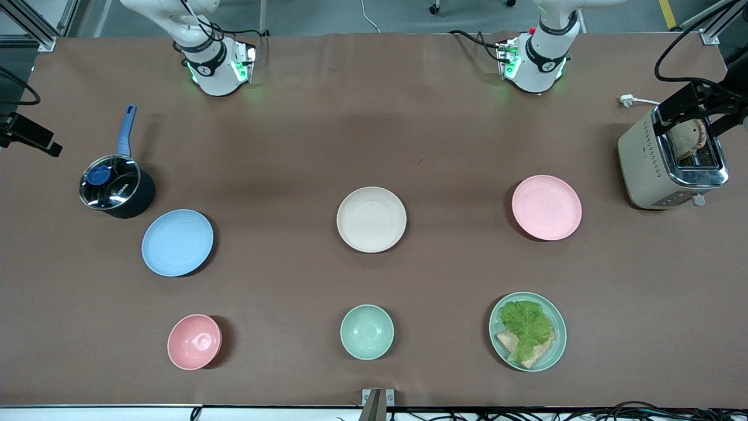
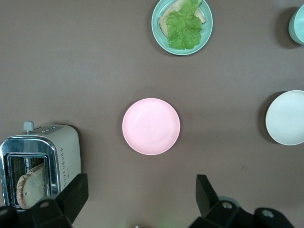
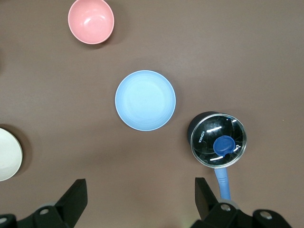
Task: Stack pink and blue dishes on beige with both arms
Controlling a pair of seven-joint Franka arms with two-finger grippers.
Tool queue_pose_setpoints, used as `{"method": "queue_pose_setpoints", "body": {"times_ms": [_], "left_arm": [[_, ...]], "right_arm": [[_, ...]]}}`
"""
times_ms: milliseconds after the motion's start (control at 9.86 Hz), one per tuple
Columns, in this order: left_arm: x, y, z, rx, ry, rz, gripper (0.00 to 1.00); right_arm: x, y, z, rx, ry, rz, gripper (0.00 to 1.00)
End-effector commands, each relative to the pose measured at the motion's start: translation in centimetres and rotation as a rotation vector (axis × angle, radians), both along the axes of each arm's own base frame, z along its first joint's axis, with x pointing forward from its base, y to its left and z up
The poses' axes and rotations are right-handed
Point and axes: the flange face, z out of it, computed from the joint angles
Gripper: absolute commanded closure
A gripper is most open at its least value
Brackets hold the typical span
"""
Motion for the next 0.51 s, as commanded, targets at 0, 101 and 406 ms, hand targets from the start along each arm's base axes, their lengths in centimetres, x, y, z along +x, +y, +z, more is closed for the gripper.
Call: {"method": "queue_pose_setpoints", "body": {"times_ms": [0,101,406], "left_arm": [[-0.2,-0.1,-1.3,0.023,0.025,0.003,0.0],[-0.2,0.0,-1.1,0.024,0.022,-0.005,0.0],[0.9,1.0,-3.0,0.013,0.054,0.005,0.02]], "right_arm": [[-0.2,-0.3,0.3,0.004,0.002,0.017,0.0],[-0.3,-0.6,0.3,0.003,0.001,0.048,0.0],[-0.3,-0.7,0.3,0.002,0.005,0.053,0.0]]}}
